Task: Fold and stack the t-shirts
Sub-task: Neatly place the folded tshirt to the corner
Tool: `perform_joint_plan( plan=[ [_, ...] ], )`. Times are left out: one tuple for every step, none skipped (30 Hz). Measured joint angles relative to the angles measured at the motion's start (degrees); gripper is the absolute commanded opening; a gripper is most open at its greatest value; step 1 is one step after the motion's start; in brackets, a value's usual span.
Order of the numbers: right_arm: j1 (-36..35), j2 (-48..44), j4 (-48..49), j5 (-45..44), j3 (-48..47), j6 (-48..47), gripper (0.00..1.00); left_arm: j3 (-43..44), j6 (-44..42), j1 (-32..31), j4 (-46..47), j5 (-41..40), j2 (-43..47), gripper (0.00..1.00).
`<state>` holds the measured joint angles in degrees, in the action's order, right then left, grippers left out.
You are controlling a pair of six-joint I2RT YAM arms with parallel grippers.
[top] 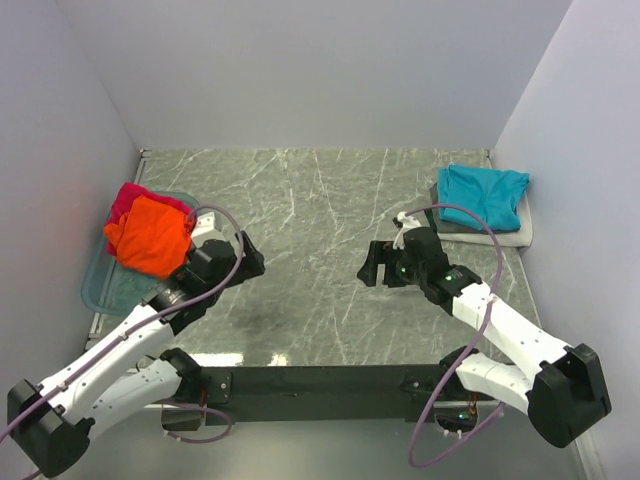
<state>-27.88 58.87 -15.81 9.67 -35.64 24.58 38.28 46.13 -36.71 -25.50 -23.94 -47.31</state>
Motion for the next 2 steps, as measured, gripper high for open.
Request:
perform_joint_plan(
  plan=[
    [0.0, 0.0, 0.0, 0.0, 0.0, 0.0, 0.91, 0.0, 0.0, 0.0, -0.1, 0.0, 0.0, 0.99],
    [0.0, 0.0, 0.0, 0.0, 0.0, 0.0, 0.91, 0.0, 0.0, 0.0, -0.3, -0.1, 0.0, 1.00]
  ],
)
